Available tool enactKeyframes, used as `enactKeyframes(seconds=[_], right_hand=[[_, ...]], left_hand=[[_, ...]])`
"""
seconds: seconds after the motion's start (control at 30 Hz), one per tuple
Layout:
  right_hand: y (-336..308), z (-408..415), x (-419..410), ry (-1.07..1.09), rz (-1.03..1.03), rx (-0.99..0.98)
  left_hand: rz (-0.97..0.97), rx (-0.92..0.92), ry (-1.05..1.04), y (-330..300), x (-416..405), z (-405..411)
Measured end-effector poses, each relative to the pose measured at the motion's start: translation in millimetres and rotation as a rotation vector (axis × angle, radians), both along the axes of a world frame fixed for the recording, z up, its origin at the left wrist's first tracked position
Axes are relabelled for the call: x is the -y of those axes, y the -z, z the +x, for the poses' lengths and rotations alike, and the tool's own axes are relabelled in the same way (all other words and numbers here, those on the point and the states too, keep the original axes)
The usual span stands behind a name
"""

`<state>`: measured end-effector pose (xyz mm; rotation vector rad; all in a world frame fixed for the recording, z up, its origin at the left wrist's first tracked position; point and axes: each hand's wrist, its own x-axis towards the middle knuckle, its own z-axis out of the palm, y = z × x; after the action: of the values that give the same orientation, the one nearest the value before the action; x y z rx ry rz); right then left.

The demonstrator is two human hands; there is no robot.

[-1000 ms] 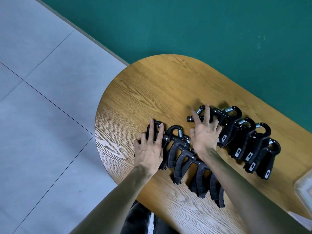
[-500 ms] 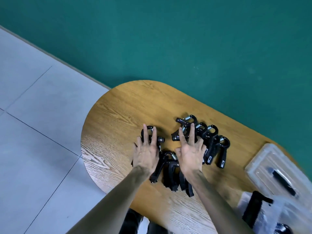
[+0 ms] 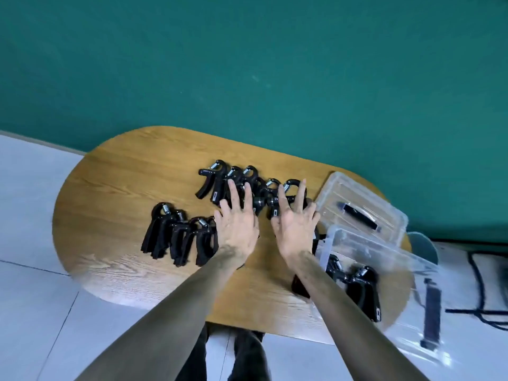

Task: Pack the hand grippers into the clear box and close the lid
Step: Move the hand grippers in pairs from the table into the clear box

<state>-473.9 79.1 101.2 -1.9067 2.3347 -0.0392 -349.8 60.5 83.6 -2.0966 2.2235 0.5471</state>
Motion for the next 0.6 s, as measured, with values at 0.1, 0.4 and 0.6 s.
enactKeyframes(seconds=[0.1,0.4,0.6], right_hand=[[-6,-43,-26,0.050,-0.005,0.025],[-19,-153,-105,0.276,0.015,0.010],[-10,-196,-159,0.381,0.039,0.062]], left_hand=[[-0.037,0.002,0.055,-10,-20,-42],[-0.063,-0.014,0.204,-18,-84,-168],[-0.030,0.017,0.293,-13,-127,-220]])
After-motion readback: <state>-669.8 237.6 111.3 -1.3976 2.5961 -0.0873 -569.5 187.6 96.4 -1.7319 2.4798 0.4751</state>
